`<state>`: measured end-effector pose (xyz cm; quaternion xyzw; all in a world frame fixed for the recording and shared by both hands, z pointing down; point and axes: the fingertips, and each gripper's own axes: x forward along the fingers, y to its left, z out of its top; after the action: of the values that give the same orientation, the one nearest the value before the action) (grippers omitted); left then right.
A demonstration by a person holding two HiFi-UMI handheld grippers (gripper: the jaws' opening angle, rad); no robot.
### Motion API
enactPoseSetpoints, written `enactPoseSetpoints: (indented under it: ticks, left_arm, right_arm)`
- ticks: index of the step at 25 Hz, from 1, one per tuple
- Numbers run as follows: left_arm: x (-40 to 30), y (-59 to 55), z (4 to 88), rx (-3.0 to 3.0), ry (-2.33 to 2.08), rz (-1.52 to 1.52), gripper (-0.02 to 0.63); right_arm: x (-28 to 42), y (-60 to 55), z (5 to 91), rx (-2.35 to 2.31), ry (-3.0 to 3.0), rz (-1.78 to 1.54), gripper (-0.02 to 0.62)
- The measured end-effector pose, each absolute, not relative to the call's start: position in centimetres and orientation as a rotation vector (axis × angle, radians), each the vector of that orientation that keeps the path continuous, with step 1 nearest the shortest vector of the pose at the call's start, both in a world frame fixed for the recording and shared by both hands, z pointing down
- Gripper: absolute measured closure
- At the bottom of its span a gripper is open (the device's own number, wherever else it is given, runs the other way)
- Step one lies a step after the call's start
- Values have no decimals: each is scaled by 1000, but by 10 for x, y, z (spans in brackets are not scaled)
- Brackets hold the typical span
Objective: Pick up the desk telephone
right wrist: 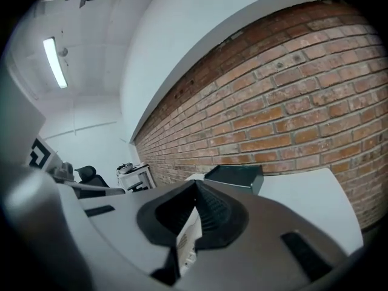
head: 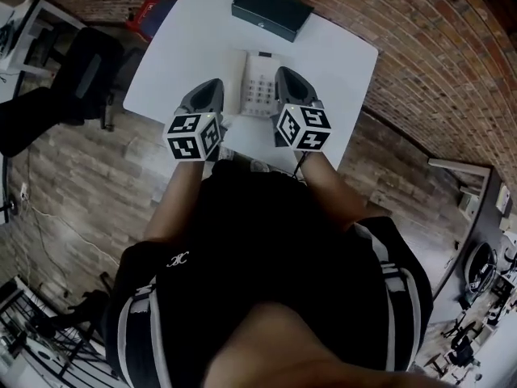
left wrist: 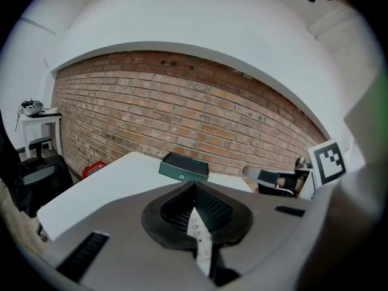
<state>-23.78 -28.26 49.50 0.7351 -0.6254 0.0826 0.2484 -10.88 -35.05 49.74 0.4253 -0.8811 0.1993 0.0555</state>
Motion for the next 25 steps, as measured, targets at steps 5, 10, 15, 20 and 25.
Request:
enactPoseSetpoints:
  ticks: [5, 10, 15, 20, 25]
  left_arm:
    - [-250, -308, 521, 2001, -1601, 269, 604]
    - [-250, -330, 552, 1980, -1435, 255, 549]
    - [-247, -344, 588, 1942, -1297, 285, 404]
    - [-237, -348, 622, 1883, -1139, 295, 352]
    - [-230, -353, 641, 1869, -1033, 303, 337]
  right_arm:
    - [-111, -366, 529, 1343, -2574, 649, 596]
    - [-107, -379, 569, 1354, -2469, 770, 565]
    - [-103, -384, 609, 1319, -2373, 861, 517]
    - [-104, -388, 635, 1289, -2311, 933, 506]
    - [-105, -395, 657, 1265, -2257, 982, 479]
